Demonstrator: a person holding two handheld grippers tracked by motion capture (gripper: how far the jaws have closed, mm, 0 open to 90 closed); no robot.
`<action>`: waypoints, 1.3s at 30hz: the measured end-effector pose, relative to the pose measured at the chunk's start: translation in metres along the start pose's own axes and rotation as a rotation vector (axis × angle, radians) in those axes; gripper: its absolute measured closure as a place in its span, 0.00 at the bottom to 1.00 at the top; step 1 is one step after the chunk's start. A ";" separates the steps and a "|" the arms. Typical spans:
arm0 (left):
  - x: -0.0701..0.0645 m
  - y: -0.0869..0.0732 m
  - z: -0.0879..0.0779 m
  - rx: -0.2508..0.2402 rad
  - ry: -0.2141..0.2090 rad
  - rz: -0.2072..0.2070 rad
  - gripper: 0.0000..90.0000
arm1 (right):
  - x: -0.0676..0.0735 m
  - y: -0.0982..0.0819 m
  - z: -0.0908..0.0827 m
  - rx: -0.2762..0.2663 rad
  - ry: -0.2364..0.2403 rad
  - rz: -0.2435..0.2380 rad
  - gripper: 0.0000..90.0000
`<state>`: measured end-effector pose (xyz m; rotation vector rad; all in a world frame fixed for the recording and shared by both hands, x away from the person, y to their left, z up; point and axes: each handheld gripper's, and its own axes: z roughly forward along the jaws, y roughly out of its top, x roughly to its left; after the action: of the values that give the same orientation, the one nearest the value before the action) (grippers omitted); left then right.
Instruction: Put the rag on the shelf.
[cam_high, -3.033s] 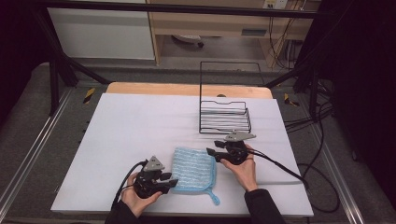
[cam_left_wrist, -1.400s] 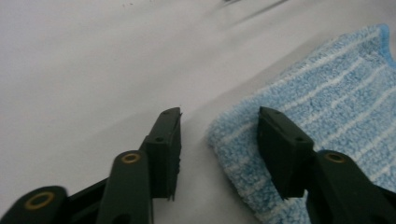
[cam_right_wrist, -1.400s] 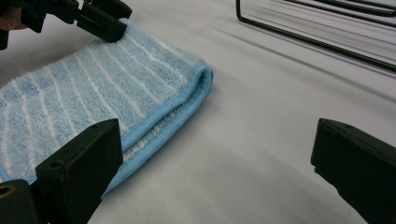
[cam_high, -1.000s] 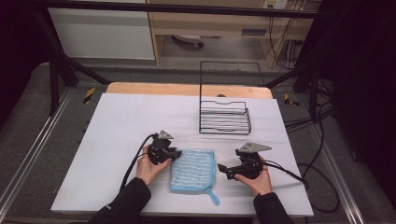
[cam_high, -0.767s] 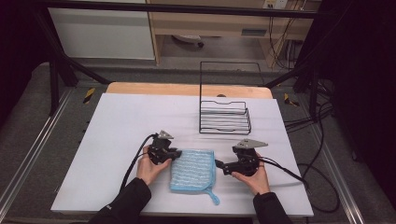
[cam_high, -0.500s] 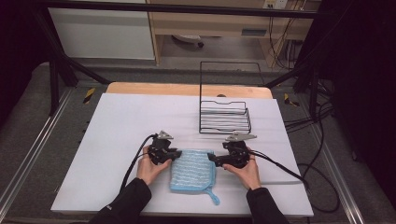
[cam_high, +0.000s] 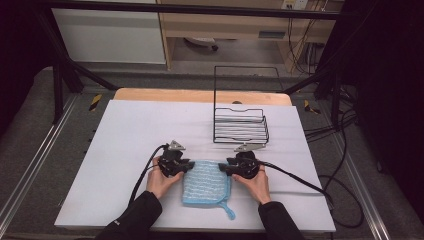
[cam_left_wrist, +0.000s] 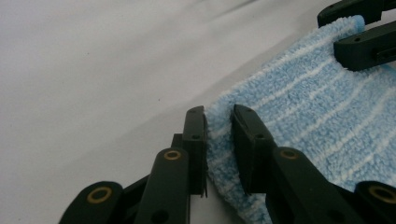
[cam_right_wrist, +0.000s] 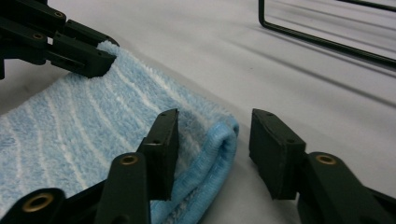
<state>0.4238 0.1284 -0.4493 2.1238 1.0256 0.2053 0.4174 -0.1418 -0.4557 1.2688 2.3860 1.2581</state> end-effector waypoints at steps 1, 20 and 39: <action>0.000 0.000 0.000 0.000 0.002 0.002 0.83 | 0.000 0.000 0.000 0.003 0.006 0.005 0.65; 0.004 -0.003 -0.001 -0.020 -0.035 -0.027 0.87 | 0.000 0.001 0.001 0.036 0.055 0.116 0.88; 0.002 0.001 -0.026 -0.101 -0.056 -0.019 0.91 | 0.006 0.008 -0.019 -0.064 0.089 0.087 0.89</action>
<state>0.4147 0.1441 -0.4303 2.0166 0.9823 0.1837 0.4096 -0.1468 -0.4368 1.3383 2.3513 1.4326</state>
